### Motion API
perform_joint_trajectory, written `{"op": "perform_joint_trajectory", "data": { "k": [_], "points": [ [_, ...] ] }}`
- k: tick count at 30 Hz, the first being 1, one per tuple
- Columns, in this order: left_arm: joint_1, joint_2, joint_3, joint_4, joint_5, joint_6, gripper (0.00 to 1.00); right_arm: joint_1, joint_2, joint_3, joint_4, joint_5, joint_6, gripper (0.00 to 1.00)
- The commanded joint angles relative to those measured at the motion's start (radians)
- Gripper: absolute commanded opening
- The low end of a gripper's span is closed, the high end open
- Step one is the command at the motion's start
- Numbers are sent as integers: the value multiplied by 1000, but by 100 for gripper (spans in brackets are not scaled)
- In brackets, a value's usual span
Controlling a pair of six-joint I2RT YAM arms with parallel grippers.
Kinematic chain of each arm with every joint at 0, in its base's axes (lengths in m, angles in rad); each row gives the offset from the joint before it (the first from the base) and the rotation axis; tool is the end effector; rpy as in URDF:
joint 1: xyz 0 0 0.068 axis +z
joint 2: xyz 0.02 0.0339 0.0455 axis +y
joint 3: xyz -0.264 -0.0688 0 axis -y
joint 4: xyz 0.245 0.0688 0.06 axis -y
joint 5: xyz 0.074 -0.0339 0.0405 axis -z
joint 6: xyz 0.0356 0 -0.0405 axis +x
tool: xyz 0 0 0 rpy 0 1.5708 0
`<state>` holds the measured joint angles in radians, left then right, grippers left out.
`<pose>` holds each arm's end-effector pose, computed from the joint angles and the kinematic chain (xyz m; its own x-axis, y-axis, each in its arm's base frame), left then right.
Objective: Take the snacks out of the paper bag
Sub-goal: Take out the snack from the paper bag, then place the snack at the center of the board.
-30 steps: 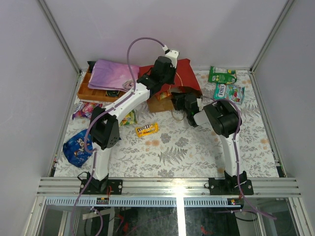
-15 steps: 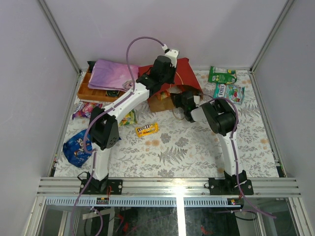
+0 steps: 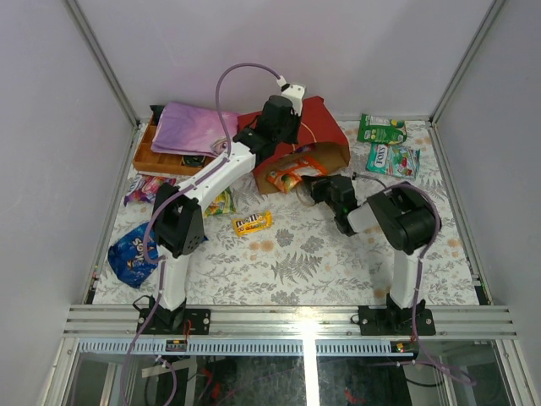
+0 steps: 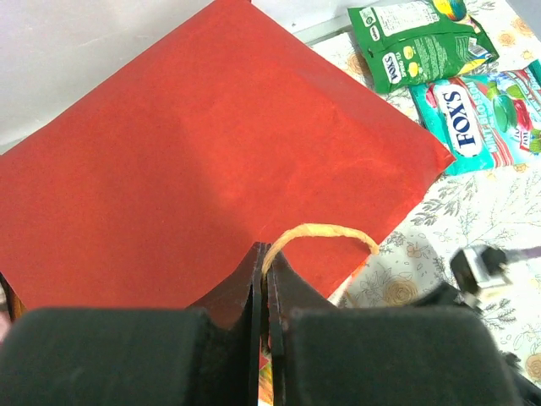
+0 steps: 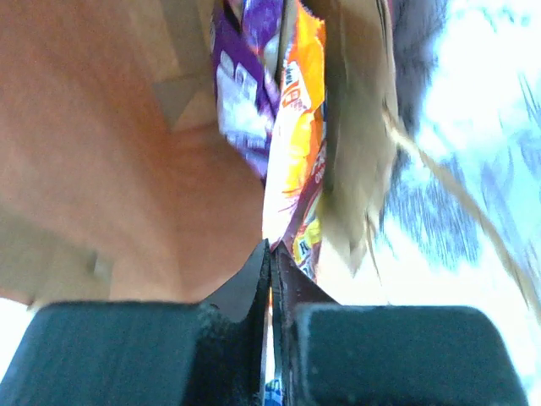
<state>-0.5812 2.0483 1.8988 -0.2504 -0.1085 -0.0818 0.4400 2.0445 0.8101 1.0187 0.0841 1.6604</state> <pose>0.4144 -0.2676 0.3282 -0.3621 0.1407 -0.9215 0.4343 0.9002 -0.0332 0.3495 0.1612 0.1135 -0.3315 0.9409 0.0695 0.2242 0.0070 0.9745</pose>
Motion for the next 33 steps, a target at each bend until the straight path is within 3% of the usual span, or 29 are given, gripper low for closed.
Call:
{"op": "perform_joint_trajectory", "data": {
  "k": [1, 6, 10, 13, 16, 20, 23, 29, 33],
  "points": [
    [10, -38, 1, 16, -11, -1, 0, 12, -195, -168, 169, -98, 7, 0],
    [12, -35, -1, 11, -14, 2, 0, -8, -439, -443, 146, -137, -41, 0],
    [13, -36, -2, 10, -17, 3, 0, -66, -688, -644, 22, -147, -97, 0],
    [12, -35, 0, 8, -18, 5, 0, -160, -999, -749, -222, -154, -132, 0],
    [12, -32, 10, 1, -13, 3, 0, -293, -1329, -758, -612, -132, -242, 0],
    [11, -29, 24, -6, -4, -1, 0, -493, -1582, -732, -907, -129, -378, 0],
    [12, -27, 32, -13, 2, -5, 0, -591, -1542, -731, -910, -171, -404, 0],
    [12, -26, 44, -36, 7, 1, 0, -764, -1172, -723, -594, -348, -359, 0],
    [12, -15, 56, -46, 7, 6, 0, -841, -1017, -663, -542, -357, -380, 0]
  ]
}}
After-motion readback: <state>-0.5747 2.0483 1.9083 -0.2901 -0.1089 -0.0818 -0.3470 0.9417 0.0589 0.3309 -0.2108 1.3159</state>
